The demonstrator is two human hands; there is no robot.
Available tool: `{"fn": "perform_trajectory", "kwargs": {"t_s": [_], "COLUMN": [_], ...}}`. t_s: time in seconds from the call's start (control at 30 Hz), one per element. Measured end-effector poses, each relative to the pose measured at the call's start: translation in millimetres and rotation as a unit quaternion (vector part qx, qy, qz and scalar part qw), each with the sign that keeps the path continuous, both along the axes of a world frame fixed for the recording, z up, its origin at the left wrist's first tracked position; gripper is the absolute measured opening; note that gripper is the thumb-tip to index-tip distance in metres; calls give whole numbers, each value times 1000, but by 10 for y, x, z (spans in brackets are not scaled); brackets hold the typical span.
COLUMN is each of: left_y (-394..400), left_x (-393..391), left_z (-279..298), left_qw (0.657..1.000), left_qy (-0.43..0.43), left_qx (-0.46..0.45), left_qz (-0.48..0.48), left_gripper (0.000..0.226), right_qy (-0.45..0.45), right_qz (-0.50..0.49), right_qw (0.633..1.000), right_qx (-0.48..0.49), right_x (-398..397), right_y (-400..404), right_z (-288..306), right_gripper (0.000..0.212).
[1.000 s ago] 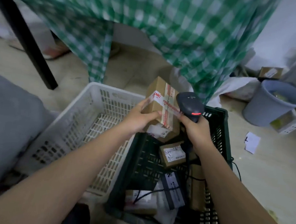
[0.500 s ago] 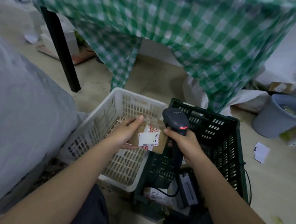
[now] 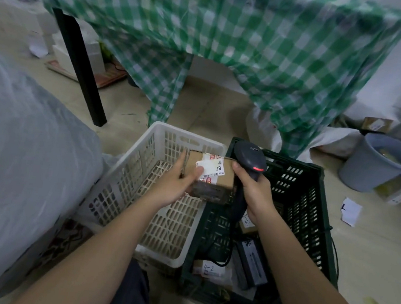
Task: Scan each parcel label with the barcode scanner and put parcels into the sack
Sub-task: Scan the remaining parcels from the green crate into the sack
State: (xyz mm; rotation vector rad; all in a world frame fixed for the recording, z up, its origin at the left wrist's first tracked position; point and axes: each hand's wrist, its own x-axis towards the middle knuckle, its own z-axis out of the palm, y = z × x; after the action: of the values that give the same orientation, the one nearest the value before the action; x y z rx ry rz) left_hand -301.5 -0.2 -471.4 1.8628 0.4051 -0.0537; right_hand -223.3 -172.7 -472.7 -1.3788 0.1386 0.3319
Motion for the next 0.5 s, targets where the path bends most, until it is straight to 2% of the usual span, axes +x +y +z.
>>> {"fn": "perform_trajectory", "kwargs": {"t_s": [0.07, 0.13, 0.27, 0.4, 0.47, 0.5], "left_y": [-7, 10, 19, -3, -19, -25], "left_x": [-10, 9, 64, 126, 148, 148], "left_z": [9, -12, -32, -12, -28, -39], "left_qw": [999, 998, 998, 995, 990, 989], "left_qy": [0, -11, -16, -45, -41, -40], "left_qx": [21, 27, 58, -53, -81, -85], "left_qz": [-47, -56, 4, 72, 104, 116], "left_gripper": [104, 99, 108, 72, 53, 52], "right_qy": [-1, 3, 5, -11, -25, -28], "right_qz": [-10, -9, 6, 25, 37, 41], "right_qw": [1000, 1000, 1000, 1000, 998, 997], "right_qx": [0, 3, 4, -6, -37, -50], "right_x": [10, 26, 36, 25, 16, 10], "right_y": [-5, -25, -54, -57, -47, -43], "right_z": [18, 33, 63, 72, 53, 44], "right_gripper": [34, 36, 34, 25, 28, 27]}}
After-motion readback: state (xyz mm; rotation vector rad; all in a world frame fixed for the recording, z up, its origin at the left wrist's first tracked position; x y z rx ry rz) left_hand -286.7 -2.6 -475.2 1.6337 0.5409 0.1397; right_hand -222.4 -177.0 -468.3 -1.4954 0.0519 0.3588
